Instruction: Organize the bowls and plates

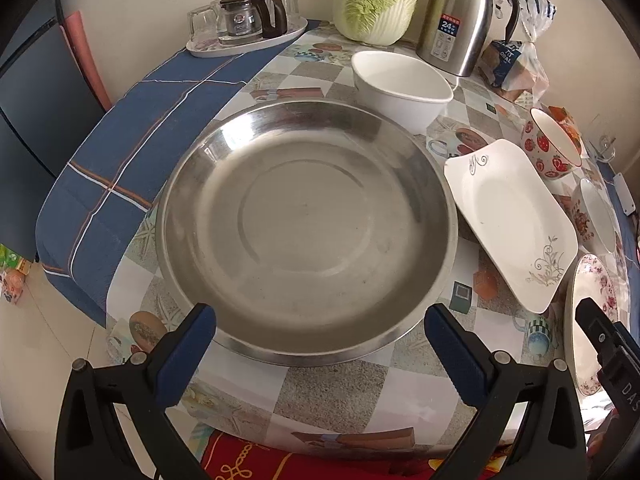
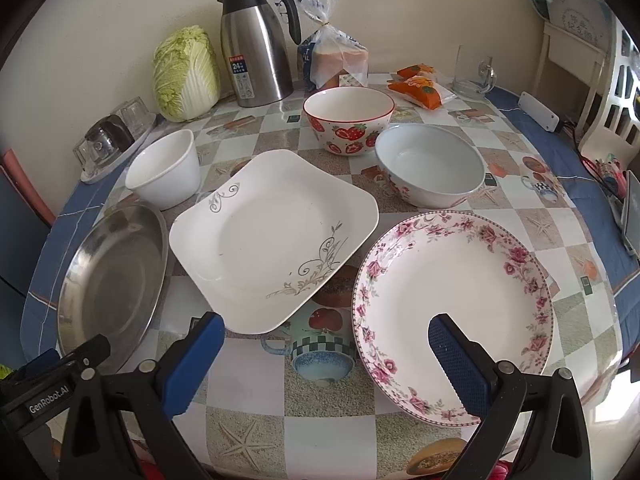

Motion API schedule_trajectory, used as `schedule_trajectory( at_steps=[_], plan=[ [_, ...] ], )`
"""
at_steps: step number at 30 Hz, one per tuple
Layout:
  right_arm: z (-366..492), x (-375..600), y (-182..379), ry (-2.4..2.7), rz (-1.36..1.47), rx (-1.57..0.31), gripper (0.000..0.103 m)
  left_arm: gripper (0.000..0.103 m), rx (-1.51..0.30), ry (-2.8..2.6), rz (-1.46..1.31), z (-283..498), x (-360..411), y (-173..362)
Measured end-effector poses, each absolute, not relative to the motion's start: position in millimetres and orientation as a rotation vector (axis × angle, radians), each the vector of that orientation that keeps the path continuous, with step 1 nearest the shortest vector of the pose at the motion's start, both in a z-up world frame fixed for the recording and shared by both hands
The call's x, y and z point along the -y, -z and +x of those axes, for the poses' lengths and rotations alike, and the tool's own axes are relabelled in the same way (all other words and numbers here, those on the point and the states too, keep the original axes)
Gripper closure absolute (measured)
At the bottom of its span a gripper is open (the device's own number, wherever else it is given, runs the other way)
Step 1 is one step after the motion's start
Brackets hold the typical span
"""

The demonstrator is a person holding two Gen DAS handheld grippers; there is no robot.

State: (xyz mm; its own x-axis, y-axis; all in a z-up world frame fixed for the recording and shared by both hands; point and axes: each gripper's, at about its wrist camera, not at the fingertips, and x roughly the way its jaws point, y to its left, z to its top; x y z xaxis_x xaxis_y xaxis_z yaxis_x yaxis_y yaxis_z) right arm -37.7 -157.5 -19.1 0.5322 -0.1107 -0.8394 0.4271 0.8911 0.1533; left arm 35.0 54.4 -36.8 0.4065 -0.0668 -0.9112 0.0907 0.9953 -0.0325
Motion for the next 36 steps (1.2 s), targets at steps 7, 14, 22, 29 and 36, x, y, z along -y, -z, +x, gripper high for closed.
schedule_trajectory(
  at_steps=[7,14,22,29,36],
  plan=[
    [-25,141,23,0.309,0.341,-0.976,0.0,0.0,-1.135,0.122,0.001,44,-64,41],
    [-7,117,22,0.232,0.326,-0.957,0.0,0.0,-1.092,0.091,-0.046,57,-94,45],
    [16,90,25,0.064,0.379,-0.934,0.0,0.0,-1.061,0.014,-0.08,81,-136,54],
    [34,80,31,0.026,0.405,-0.953,0.016,0.0,-1.127,-0.015,-0.14,104,-164,70],
    [48,78,44,0.035,0.409,-0.993,0.023,0.0,-1.137,-0.009,-0.167,130,-176,76]
  ],
)
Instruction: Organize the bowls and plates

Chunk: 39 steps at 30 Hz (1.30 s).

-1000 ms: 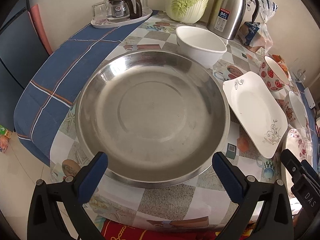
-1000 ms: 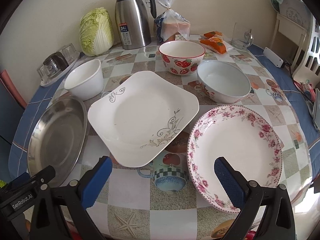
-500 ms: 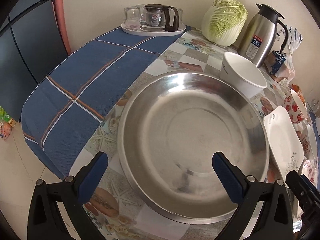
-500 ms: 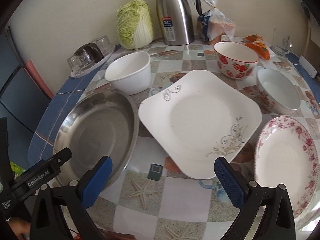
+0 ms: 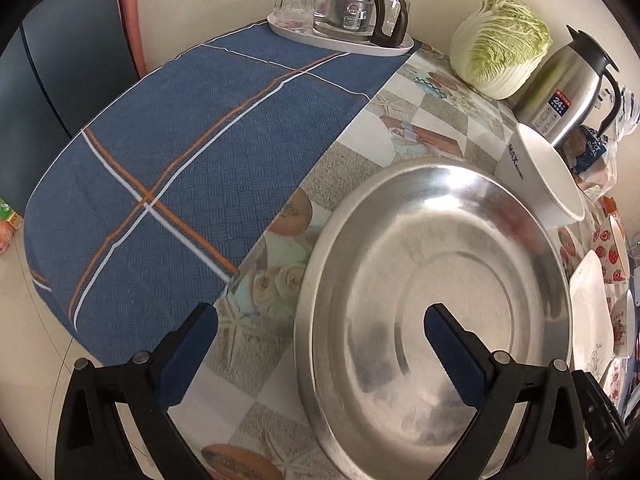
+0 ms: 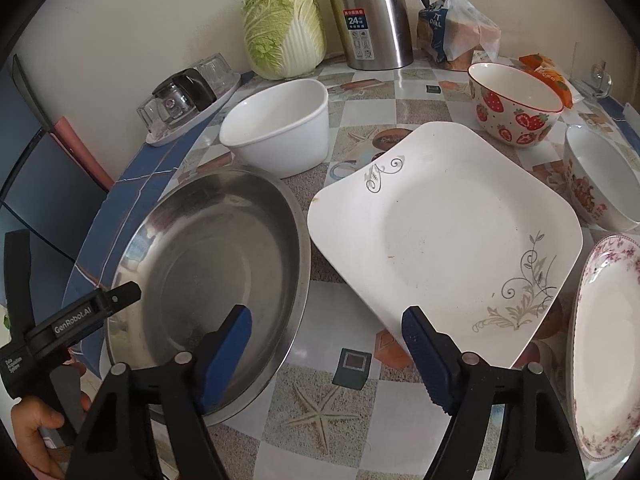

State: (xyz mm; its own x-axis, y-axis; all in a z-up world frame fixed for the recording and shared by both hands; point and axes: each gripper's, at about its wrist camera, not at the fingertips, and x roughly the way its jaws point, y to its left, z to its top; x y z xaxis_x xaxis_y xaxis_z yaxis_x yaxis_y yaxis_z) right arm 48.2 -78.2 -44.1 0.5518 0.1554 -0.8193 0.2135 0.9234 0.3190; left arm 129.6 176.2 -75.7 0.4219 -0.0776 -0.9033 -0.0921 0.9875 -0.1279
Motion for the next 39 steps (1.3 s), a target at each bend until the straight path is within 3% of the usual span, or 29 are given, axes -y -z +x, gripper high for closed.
schedule_trajectory(
  at_steps=[4,6,10,16,20,24,39],
  plan=[
    [50,79,42,0.042,0.43,-0.996,0.028,0.006,-1.141,0.001,-0.153,142,-175,78],
    [50,77,41,0.051,0.418,-0.998,0.032,0.016,-1.149,0.015,-0.145,149,-173,81],
    [49,74,39,0.055,0.406,-1.001,0.052,0.025,-1.161,0.03,-0.124,157,-169,86],
    [53,75,55,0.034,0.461,-1.057,0.057,0.029,-1.147,0.041,-0.098,163,-165,89],
    [56,76,58,0.007,0.488,-1.059,0.067,0.056,-1.141,0.062,-0.088,164,-162,87],
    [57,68,50,-0.026,0.437,-1.037,0.079,0.071,-1.145,0.069,-0.083,160,-161,85],
    [41,56,18,-0.102,0.228,-0.987,0.079,0.073,-1.106,0.026,-0.14,113,-175,53]
  ],
)
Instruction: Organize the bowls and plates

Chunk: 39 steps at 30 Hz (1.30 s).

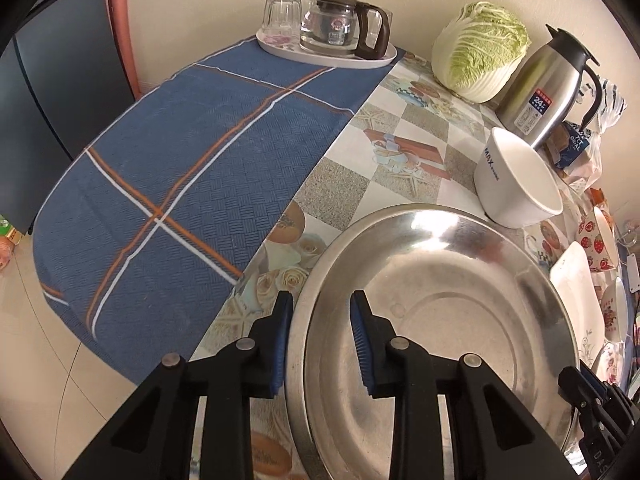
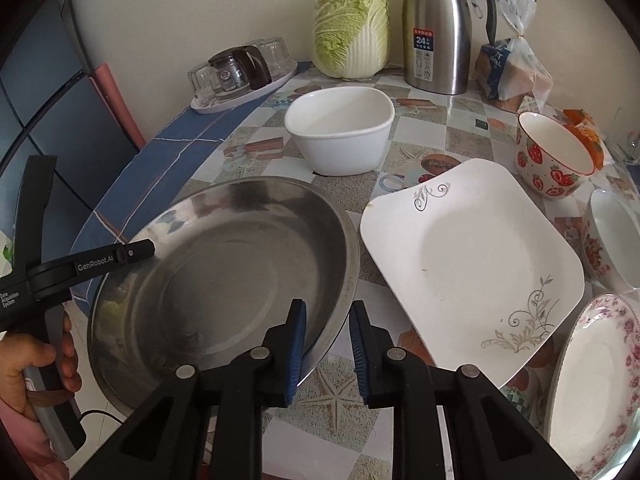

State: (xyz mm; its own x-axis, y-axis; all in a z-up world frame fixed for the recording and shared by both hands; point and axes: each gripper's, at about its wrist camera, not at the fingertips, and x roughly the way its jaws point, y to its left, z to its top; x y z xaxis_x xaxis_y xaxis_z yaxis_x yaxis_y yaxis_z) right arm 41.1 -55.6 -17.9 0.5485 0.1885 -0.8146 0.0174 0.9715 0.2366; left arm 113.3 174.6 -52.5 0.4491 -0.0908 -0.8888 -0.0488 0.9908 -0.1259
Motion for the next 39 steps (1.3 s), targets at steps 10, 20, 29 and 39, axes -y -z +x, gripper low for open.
schedule_trajectory(
  at_steps=[10,20,29,39],
  plan=[
    [17,86,-4,-0.105,0.239,-0.93,0.079,0.073,-1.065,0.026,-0.111,92,-142,16],
    [1,141,-10,-0.042,0.299,-0.895,0.079,0.073,-1.078,0.03,-0.07,95,-75,0],
    [-6,201,4,0.093,0.367,-0.931,0.079,0.073,-1.095,0.079,-0.007,100,-2,7],
    [-11,242,16,0.2,0.421,-0.944,0.079,0.073,-1.157,0.084,-0.015,102,39,29]
  ],
)
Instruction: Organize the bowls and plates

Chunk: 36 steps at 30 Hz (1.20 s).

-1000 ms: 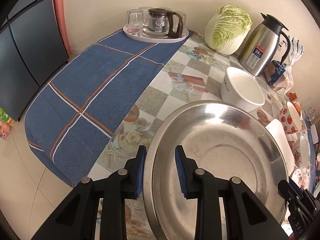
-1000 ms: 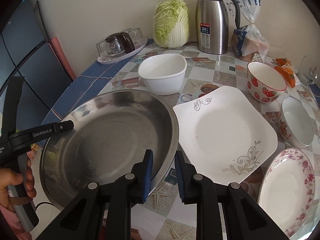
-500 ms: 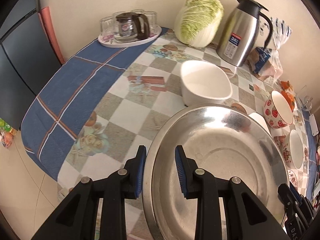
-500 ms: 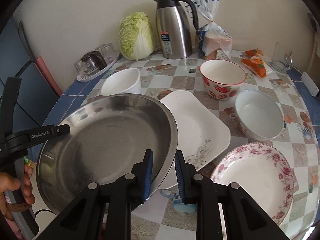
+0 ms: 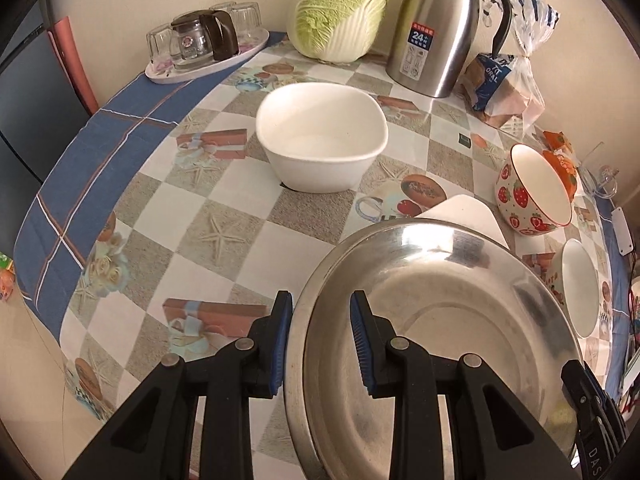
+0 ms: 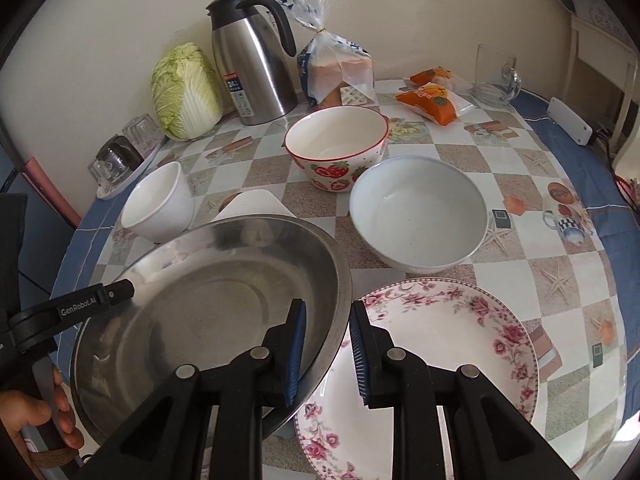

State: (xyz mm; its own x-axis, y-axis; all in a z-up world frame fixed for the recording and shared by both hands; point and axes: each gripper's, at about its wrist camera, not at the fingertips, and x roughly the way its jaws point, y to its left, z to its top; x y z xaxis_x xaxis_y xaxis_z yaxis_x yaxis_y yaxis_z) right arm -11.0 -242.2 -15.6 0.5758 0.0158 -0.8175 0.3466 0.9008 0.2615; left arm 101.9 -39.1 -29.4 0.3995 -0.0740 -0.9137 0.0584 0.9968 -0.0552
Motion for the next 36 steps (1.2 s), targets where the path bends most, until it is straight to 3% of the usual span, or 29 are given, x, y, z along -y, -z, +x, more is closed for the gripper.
schedule_trajectory(
  at_steps=[31,36],
  plan=[
    [7,254,37,0.249,0.436,-0.949,0.079,0.072,-1.176,0.121,-0.154,132,42,55],
    [12,247,39,0.25,0.405,-0.941,0.079,0.066,-1.164,0.144,-0.206,137,33,56]
  ],
)
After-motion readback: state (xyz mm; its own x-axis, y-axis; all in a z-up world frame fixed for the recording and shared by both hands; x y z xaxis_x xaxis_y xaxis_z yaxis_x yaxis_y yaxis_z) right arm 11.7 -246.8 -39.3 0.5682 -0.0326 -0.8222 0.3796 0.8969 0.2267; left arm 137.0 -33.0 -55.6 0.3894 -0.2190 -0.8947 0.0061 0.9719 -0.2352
